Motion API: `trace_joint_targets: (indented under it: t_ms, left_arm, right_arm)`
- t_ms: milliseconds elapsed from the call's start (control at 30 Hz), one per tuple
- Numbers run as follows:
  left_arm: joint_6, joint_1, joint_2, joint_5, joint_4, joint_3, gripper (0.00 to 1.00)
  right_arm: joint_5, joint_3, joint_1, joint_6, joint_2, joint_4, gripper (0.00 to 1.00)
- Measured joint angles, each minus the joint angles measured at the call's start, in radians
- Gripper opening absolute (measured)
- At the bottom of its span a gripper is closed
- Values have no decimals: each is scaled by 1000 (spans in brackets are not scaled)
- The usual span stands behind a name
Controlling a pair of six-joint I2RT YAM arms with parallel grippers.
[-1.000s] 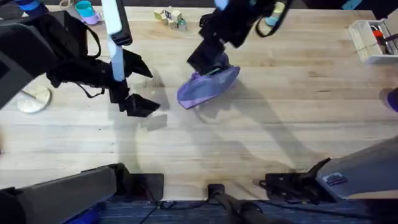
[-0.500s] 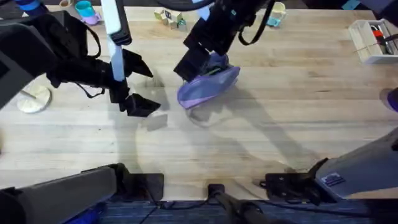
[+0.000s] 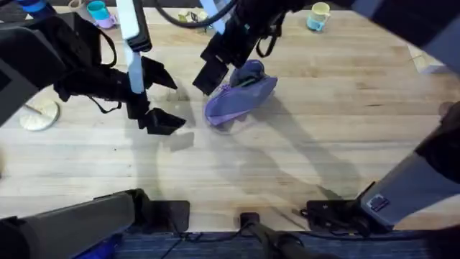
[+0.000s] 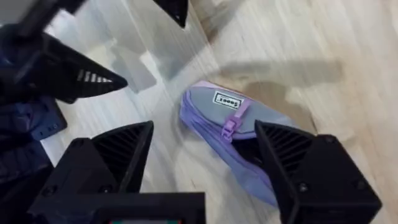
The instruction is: Unzip the bag, pick up the pens from the table one at a time and place them inside, then zip the bag closed.
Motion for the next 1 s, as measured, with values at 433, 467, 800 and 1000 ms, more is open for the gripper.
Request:
trace_joint_targets:
  t_ms: [433,467,800,1000]
  left_arm:
    - [0,0,0,0,0,0,993]
    - [0,0,0,0,0,0,993]
    - [0,0,0,0,7,0,993]
    - [0,0,0,0,7,0,993]
  right_arm:
    - [40,0,-13,7,121,3,993]
    - [49,0,-16,13,123,5,982]
    - [118,0,-32,83,123,-2,823]
    - [122,0,-32,87,123,-7,643]
